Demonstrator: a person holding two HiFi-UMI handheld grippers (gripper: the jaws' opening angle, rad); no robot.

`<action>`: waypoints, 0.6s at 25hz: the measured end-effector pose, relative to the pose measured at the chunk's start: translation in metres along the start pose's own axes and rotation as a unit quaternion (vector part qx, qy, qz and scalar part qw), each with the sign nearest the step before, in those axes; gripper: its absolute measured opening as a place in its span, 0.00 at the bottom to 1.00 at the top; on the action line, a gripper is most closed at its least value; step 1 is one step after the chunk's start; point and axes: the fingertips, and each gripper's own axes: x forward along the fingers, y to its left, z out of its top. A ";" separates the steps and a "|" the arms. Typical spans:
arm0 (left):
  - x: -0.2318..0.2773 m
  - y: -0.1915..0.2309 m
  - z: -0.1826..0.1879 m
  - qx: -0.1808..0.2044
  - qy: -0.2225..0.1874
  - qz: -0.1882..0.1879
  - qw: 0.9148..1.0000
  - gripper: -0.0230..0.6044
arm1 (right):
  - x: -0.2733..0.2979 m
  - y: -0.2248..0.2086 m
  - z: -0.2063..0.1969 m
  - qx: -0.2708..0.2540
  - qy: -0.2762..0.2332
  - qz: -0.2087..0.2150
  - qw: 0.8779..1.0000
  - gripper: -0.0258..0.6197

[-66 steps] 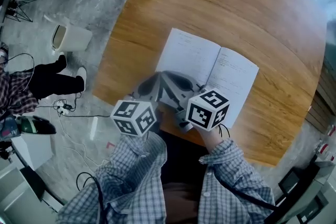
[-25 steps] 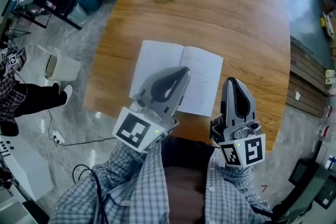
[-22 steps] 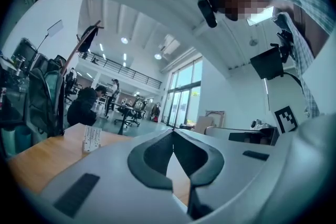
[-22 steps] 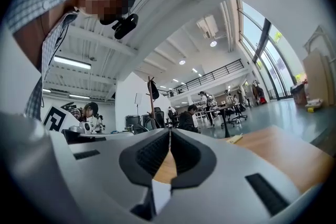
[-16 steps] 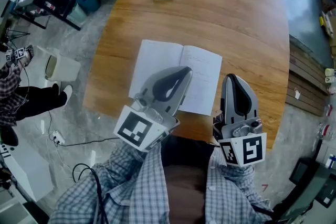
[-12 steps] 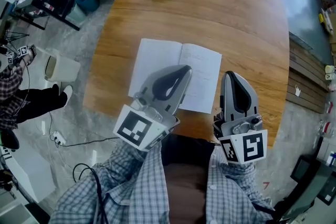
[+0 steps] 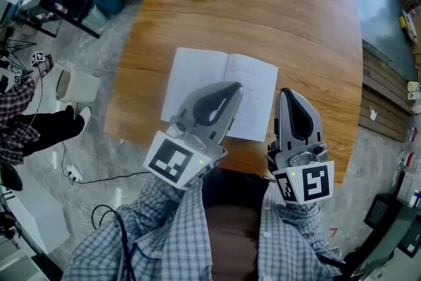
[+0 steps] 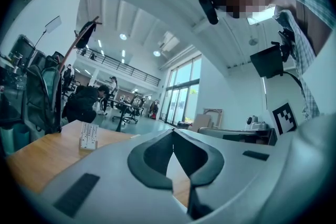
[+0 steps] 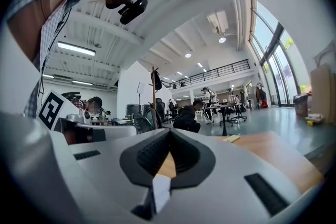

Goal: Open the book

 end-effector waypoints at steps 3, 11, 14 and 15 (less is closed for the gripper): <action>0.000 0.000 0.001 0.000 -0.001 0.000 1.000 0.05 | 0.001 0.001 0.000 0.000 0.001 0.002 1.000 0.07; 0.003 0.000 -0.001 0.000 0.003 0.001 1.000 0.05 | 0.001 -0.002 0.001 0.003 0.001 0.001 1.000 0.07; 0.005 0.001 -0.003 0.001 0.005 0.001 1.000 0.05 | 0.001 -0.003 -0.001 0.004 0.001 0.002 1.000 0.07; 0.005 0.001 -0.004 0.000 0.005 0.000 1.000 0.05 | 0.001 -0.003 -0.001 0.004 0.000 0.001 1.000 0.07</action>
